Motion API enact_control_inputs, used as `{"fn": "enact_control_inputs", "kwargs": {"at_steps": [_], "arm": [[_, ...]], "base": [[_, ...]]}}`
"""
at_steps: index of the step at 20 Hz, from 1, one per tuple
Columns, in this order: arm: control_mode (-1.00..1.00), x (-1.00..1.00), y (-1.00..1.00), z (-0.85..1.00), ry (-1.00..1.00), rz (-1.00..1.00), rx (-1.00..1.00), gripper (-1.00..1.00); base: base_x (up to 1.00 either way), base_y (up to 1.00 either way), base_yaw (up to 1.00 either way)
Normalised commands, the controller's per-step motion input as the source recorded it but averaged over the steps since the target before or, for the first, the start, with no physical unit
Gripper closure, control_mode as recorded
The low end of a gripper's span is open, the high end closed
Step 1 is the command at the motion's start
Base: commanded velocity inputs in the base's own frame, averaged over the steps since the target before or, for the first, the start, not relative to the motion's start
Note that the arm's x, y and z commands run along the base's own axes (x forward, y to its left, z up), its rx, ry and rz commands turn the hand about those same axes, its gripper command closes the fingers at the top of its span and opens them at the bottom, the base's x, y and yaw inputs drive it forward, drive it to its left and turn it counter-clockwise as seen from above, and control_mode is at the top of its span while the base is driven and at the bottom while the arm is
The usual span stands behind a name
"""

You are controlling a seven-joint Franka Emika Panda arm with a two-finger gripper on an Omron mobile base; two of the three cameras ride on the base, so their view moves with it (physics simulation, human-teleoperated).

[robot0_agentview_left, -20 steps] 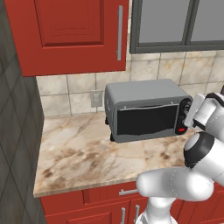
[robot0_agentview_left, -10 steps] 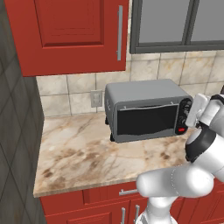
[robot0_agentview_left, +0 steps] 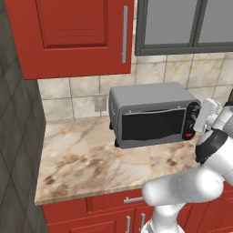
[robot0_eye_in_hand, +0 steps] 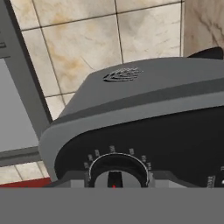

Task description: Pull the toaster oven rack outwards. Pick up the baguette from the plate and place it on the toaster oven rack. Close the toaster oven door fully and set the temperature to the lowest setting.

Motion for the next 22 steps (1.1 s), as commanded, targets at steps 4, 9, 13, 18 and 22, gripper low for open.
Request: {"fn": "enact_control_inputs", "kwargs": {"at_steps": [4,9,13,18,22], "arm": [[-1.00,-0.24,0.28,-0.17,-0.23,0.00,-0.17,1.00],[-1.00,-0.14,0.41,-0.01,-0.22,0.00,-0.21,1.00],[-1.00,0.00,0.56,0.00,-0.12,-0.05,-0.23,1.00],[-1.00,0.00,0.21,0.00,-0.08,-0.02,-0.13,1.00],[-1.00,0.00,0.00,-0.01,-0.09,0.00,-0.05,1.00]], "base": [[0.00,0.00,0.00],[0.00,0.00,0.00],[0.00,0.00,0.00],[0.00,0.00,0.00],[0.00,0.00,0.00]]}}
